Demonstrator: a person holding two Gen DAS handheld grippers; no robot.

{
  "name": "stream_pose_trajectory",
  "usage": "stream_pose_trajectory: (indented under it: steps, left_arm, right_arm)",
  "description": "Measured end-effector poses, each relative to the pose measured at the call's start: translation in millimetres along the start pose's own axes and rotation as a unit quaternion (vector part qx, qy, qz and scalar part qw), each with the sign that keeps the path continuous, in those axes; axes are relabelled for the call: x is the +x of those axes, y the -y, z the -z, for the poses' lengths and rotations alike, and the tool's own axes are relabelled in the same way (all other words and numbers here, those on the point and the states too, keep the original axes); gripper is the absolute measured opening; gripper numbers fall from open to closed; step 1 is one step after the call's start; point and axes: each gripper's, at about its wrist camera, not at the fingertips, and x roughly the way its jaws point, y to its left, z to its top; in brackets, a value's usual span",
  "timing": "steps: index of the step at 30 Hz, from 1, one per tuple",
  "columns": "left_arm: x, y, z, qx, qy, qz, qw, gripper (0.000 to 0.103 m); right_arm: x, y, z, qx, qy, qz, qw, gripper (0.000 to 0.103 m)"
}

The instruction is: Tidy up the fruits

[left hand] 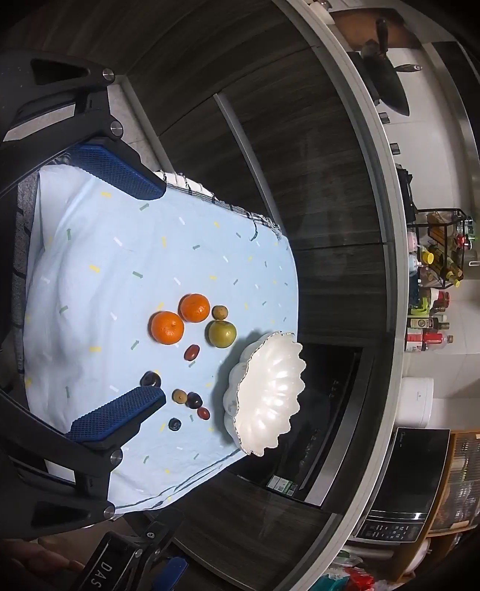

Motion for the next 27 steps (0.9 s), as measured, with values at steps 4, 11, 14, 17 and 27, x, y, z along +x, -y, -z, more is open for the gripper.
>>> stream_pose_trajectory:
  steps: [4,11,14,17,27]
  left_arm:
    - [-0.3,0.0,-0.2,0.0,0.0,0.0,1.0,0.103]
    - [0.3,4.3,-0.1,0.0,0.0,-0.001,1.0,0.103]
    - [-1.6,4.9,-1.2,0.001,0.0,-0.001,1.0,0.103]
    - [-0.4,4.4,-0.4,0.0,0.0,-0.001,1.0,0.103]
    - [-2.6,6.5,-2.5,0.0,-0.002,0.001,1.0,0.103]
  right_arm:
    - [0.9,0.9,1.3,0.001,0.001,0.0,1.0,0.102]
    - [-0.9,0.6,1.1,0.0,0.002,0.0,1.0,0.102]
    - [-1.0,0.8,1.3,0.001,0.002,0.0,1.0,0.102]
    - [-1.1,0.7,1.4,0.001,0.003,0.0,1.0,0.102]
    - [-3.1,4.6,3.5,0.003,0.002,0.004,1.0,0.102]
